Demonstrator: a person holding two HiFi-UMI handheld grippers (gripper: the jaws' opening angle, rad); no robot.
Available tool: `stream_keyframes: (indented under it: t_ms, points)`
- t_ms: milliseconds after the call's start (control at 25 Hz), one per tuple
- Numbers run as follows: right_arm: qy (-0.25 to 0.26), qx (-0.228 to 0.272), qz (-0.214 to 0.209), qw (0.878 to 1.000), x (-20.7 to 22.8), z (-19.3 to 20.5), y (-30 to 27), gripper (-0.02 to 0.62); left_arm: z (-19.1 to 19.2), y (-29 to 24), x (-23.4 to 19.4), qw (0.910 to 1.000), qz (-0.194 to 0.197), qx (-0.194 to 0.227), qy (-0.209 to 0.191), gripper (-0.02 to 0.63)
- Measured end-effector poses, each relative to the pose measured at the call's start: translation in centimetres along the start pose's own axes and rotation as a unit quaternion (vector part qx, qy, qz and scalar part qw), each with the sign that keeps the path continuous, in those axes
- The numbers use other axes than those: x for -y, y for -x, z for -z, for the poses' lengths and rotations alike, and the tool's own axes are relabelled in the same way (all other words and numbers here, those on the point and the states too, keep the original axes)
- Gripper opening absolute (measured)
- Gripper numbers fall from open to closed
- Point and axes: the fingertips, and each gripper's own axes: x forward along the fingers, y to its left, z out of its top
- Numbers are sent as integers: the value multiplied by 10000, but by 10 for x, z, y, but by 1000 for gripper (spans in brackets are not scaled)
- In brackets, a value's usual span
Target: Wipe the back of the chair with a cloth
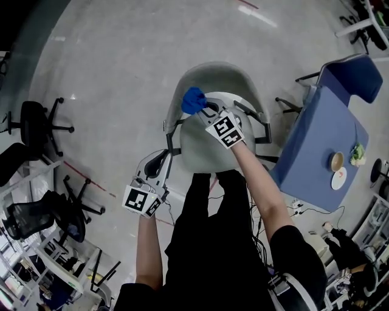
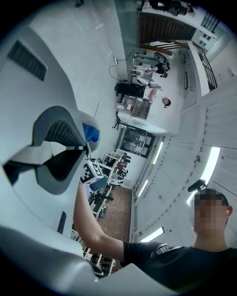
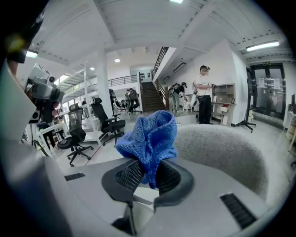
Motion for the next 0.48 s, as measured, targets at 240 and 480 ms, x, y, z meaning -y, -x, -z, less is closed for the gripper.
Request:
stream_keyframes:
  t_ms: [240,480]
  points:
    - [35,20,28,10000,7,3,-25,77,10,0,-7,10000,-3,-55,16,40]
    - [54,23,33,10000,13,2,-47,77,12,-5,-15,9999,55,-121,-15,41]
